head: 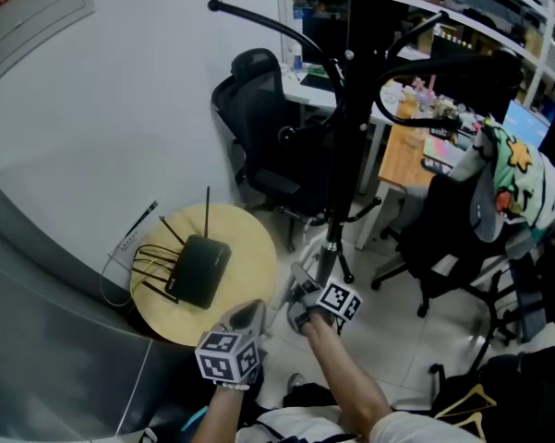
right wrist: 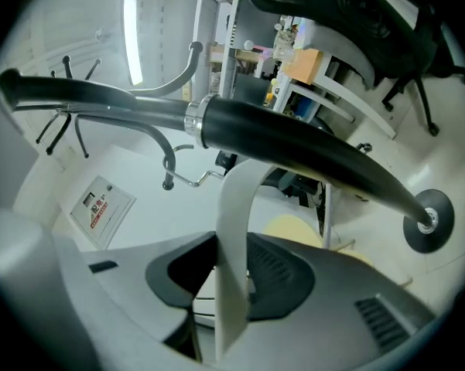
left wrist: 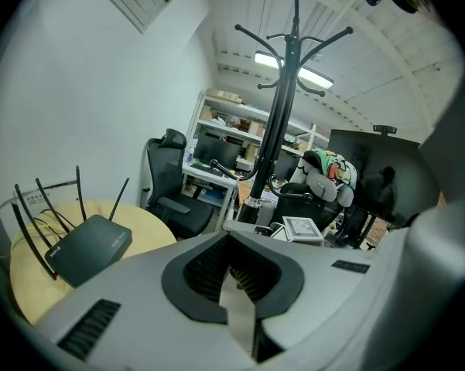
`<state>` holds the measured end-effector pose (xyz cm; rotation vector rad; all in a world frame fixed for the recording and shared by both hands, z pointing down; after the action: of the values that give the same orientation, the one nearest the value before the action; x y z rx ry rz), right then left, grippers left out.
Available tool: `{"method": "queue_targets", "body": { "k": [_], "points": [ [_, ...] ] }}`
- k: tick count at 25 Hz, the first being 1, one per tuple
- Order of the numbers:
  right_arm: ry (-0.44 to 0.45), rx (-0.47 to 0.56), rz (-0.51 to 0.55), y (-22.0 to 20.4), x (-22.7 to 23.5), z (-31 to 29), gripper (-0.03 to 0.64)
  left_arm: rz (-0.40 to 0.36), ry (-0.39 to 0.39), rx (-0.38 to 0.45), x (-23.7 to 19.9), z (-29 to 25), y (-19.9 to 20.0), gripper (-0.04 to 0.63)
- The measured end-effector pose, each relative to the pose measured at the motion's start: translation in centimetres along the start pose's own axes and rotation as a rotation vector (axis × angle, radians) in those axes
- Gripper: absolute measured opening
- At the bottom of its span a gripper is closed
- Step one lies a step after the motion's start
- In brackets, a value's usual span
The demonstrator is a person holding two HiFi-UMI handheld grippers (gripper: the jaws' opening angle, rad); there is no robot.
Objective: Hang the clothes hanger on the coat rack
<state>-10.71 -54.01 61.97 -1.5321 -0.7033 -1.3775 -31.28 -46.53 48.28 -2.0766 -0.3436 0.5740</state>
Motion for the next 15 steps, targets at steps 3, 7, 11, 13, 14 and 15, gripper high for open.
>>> {"method": "queue_targets", "body": {
  "k": [3,7,11,13,14,15],
  "points": [
    [-0.016,0.012,0.028,0.1,0.4,-0.5,0.141,0.009,0.001,0.005,0.0,0.1,-0.1,-0.006],
    [-0.026,0.015,0.041,0.3,0.7,-0.8,0.144,0.022,0.018,0.007,-0.5,0.4,-0.4,-0.006],
    [-0.036,0.014,0.040,0.3,0.9,-0.9,0.150,0.038,0.035,0.010,-0.9,0.7,-0.5,-0.006],
    [-0.043,0.008,0.042,0.4,0.8,-1.0,0.154,0.048,0.042,0.010,-1.0,0.8,-0.7,-0.006],
    [-0.046,0.005,0.043,0.4,0.8,-1.0,0.157,0.053,0.044,0.009,-1.1,0.8,-0.9,-0.006],
    [-0.050,0.002,0.044,0.4,0.8,-1.0,0.164,0.057,0.045,0.007,-1.1,0.8,-0.9,-0.006]
  ]
}}
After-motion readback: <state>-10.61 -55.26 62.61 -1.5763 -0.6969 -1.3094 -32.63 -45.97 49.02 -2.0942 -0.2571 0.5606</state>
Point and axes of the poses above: the fingertips, and each gripper's own axes: z backward along the fingers, x to its right, y out of its top, the point moved 9 cm from there along z, backward along the fingers, and after that the axes turned 8 degrees about y, right-handed, at the moved point
